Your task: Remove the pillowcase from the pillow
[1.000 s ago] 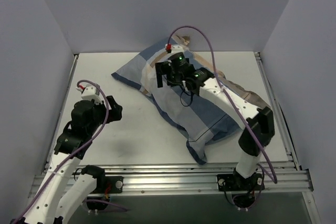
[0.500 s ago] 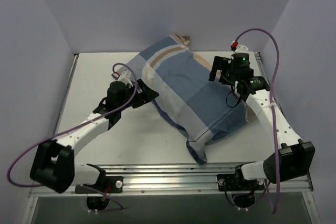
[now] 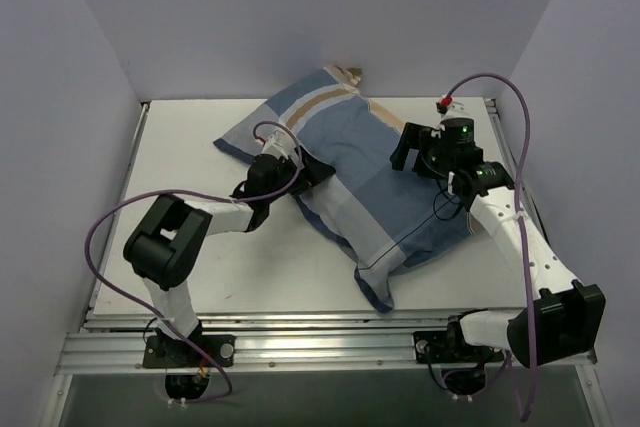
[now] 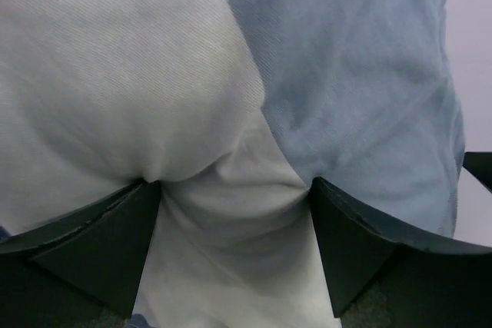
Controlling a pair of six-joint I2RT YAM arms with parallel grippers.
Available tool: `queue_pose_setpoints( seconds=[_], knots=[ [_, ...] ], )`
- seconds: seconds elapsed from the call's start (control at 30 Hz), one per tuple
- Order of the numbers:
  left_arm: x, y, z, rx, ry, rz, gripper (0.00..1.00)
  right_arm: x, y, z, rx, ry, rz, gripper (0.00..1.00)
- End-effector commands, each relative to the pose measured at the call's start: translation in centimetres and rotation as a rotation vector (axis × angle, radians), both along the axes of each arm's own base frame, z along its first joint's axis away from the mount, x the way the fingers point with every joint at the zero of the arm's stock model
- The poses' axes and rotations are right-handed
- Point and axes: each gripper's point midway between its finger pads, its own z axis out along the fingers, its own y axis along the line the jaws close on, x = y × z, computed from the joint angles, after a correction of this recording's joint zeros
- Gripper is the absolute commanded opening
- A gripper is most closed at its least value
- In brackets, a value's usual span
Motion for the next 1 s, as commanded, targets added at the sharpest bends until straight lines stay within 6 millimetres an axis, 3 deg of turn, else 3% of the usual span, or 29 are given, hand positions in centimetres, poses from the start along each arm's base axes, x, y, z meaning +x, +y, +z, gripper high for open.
queue_pose_setpoints(
  seconds=[0.0,0.03,0.1,0.13,0.17,0.2,0.23,0.27,0.3,0.33,0.37,0.4,0.43,0.47,0.53,0.57,0.63,0.67,0.73,0.77,0.8,0.83,0.87,0.93,0.97],
  knots=[
    [1.4,-1.5,1.9,-0.117,-0.109,-0.002,0.86,-0.7,0.7,2.5,0.038,-0.067,0.026,0.99],
    [1.1,-1.5,1.0,-0.124,-0.098,-0.007,0.67,-0.8,0.7,2.7,0.039,-0.068,0.029,0.99],
    [0.9,-1.3,2.1,-0.161,-0.134,-0.008,0.44,-1.1,0.6,3.3,0.034,-0.081,0.034,0.99],
    [0.6,-0.8,2.8,-0.166,-0.15,0.0,0.22,-1.4,0.4,3.6,0.032,-0.088,0.031,0.99],
    [0.4,-0.5,3.4,-0.151,-0.178,0.002,0.12,-1.5,0.4,3.6,0.028,-0.089,0.03,0.99],
    [0.0,0.0,5.8,-0.153,-0.224,0.005,0.04,-1.6,0.3,3.6,0.025,-0.091,0.028,0.99],
    [-0.2,0.6,5.6,-0.111,-0.2,0.012,0.03,-1.8,0.2,3.9,0.024,-0.097,0.027,0.98],
    [-0.1,1.2,6.7,-0.065,-0.243,0.022,0.02,-1.9,0.2,4.0,0.022,-0.1,0.029,0.98],
    [-0.6,2.0,10.1,-0.056,-0.304,0.036,0.02,-1.9,0.1,4.1,0.021,-0.103,0.026,0.98],
    [-0.4,2.7,10.4,0.038,-0.304,0.056,0.02,-2.0,0.1,4.4,0.02,-0.111,0.028,0.98],
    [-0.5,3.4,12.0,0.074,-0.326,0.068,0.02,-2.0,0.0,4.5,0.019,-0.113,0.027,0.98],
    [-1.2,4.4,15.3,0.098,-0.379,0.085,0.02,-2.1,0.0,4.7,0.016,-0.118,0.028,0.98],
    [-1.7,5.4,14.4,0.226,-0.349,0.073,0.02,-2.1,0.0,5.1,0.017,-0.126,0.03,0.98],
    [-1.3,6.5,18.6,0.253,-0.41,0.127,0.02,-2.1,0.0,5.4,0.016,-0.131,0.033,0.98],
    [-3.0,9.4,20.3,0.442,-0.411,0.144,0.02,-2.2,0.0,6.0,0.017,-0.142,0.036,0.98],
    [-3.2,10.8,24.5,0.465,-0.465,0.21,0.02,-2.3,0.0,6.2,0.017,-0.147,0.04,0.98],
    [-4.8,13.0,25.4,0.611,-0.457,0.195,0.02,-2.5,0.2,6.5,0.02,-0.154,0.046,0.98],
    [-5.2,13.6,28.1,0.628,-0.492,0.216,0.02,-2.5,0.2,6.3,0.022,-0.153,0.046,0.98],
    [-6.3,14.4,27.5,0.75,-0.469,0.154,0.02,-2.7,0.3,6.1,0.031,-0.151,0.047,0.98],
    [-6.5,14.0,29.0,0.763,-0.487,0.145,0.02,-2.8,0.4,5.9,0.035,-0.146,0.053,0.98],
    [-7.1,14.1,27.6,0.826,-0.429,0.094,0.02,-2.9,0.6,5.9,0.045,-0.143,0.062,0.98],
    [-7.4,13.9,27.4,0.864,-0.416,0.059,0.02,-3.0,0.7,5.8,0.053,-0.14,0.064,0.98],
    [-6.7,12.8,25.6,0.911,-0.368,0.003,0.02,-3.1,0.8,5.5,0.057,-0.134,0.068,0.98],
    [-7.5,11.2,24.1,0.969,-0.317,-0.11,0.02,-3.3,0.8,5.5,0.062,-0.137,0.067,0.98],
    [-6.5,9.8,21.2,1.015,-0.253,-0.173,0.02,-3.4,0.8,5.5,0.064,-0.137,0.066,0.98]
  ],
)
